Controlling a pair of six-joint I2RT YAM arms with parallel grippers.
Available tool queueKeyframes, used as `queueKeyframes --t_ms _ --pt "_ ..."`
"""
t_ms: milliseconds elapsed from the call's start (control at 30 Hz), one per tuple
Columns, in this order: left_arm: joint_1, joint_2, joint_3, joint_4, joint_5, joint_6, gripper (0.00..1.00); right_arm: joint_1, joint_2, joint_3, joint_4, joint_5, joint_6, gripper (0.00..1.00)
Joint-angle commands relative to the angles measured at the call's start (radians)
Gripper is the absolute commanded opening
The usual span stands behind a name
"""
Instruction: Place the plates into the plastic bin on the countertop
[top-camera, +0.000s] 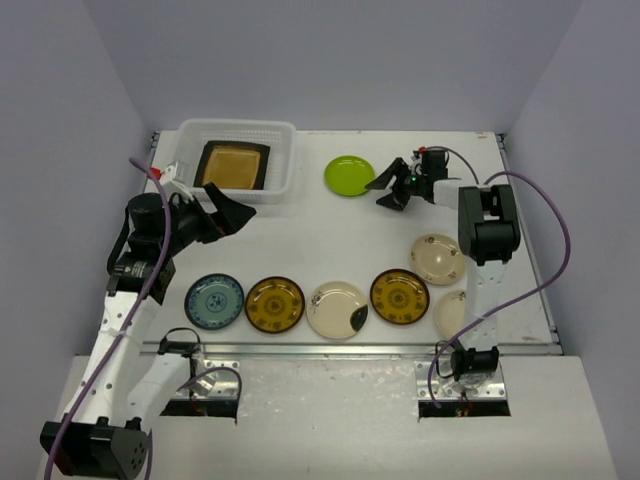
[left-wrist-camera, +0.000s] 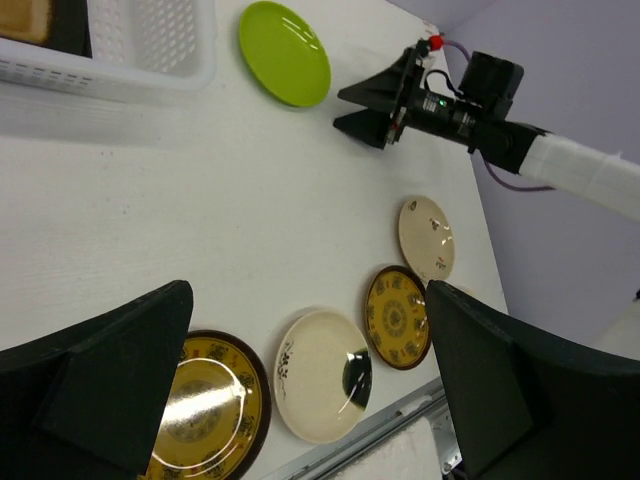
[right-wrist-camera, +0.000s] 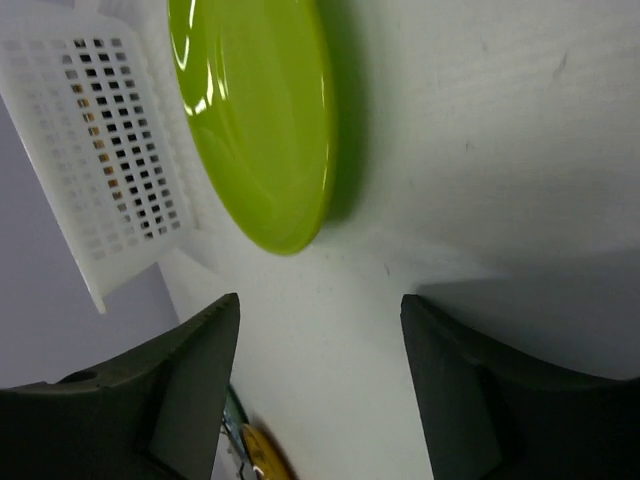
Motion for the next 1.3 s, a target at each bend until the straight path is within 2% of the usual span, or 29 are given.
queueKeyframes --t_ms 0,133,300,367,467,533,600,667,733,800,833,900,1067,1167,1200,1267 --pt "-0.003 -0.050 -0.019 -0.056 0.033 0.088 1.00 0.006 0.125 0.159 -0.064 0.081 -0.006 0.48" --pt "-0.003 -0.056 -0.046 -0.056 0.049 0.081 1.00 0.008 0.178 0.171 -0.050 0.113 0.046 0.33" --pt "-0.003 -0.044 -0.061 -0.052 0.064 0.091 1.00 0.009 0.222 0.182 0.017 0.109 0.118 0.34" --pt "-0.003 -0.044 -0.080 -0.047 0.064 0.101 1.00 0.010 0.238 0.202 0.043 0.083 0.132 0.25" --pt "-0.003 -0.035 -0.128 -0.018 0.064 0.110 1.00 0.020 0.237 0.232 0.058 0.042 0.122 0.02" --pt "-0.003 -0.009 -0.150 -0.014 0.051 0.110 1.00 0.020 0.196 0.195 0.073 0.031 0.117 0.00" --pt "-0.005 0.016 -0.150 -0.003 0.043 0.092 1.00 0.021 0.041 0.059 0.092 0.064 0.077 0.00" --pt "-0.005 0.038 -0.147 0.020 0.049 0.073 1.00 0.026 -0.082 -0.022 0.038 0.080 0.016 0.00" --pt "-0.013 0.059 -0.136 0.062 0.065 0.055 1.00 0.058 -0.271 -0.128 -0.070 0.152 -0.149 0.00" --pt "-0.034 0.082 -0.120 0.078 0.061 0.052 1.00 0.096 -0.395 -0.164 -0.256 0.254 -0.272 0.00" --pt "-0.053 0.109 -0.110 0.092 0.065 0.050 1.00 0.128 -0.494 -0.206 -0.329 0.268 -0.343 0.00" --pt "-0.088 0.144 -0.105 0.147 0.117 0.043 1.00 0.175 -0.587 -0.285 -0.395 0.183 -0.428 0.00" --pt "-0.221 0.211 -0.108 0.261 0.105 -0.014 1.00 0.255 -0.821 -0.480 -0.337 0.007 -0.429 0.00" --pt "-0.232 0.221 -0.119 0.316 0.101 -0.038 0.99 0.292 -0.919 -0.542 -0.278 -0.057 -0.387 0.00" --pt "-0.232 0.223 -0.119 0.324 0.102 -0.038 0.97 0.300 -0.941 -0.548 -0.275 -0.065 -0.379 0.00" --pt "-0.232 0.226 -0.118 0.339 0.130 -0.027 0.87 0.323 -0.994 -0.567 -0.247 -0.089 -0.351 0.00"
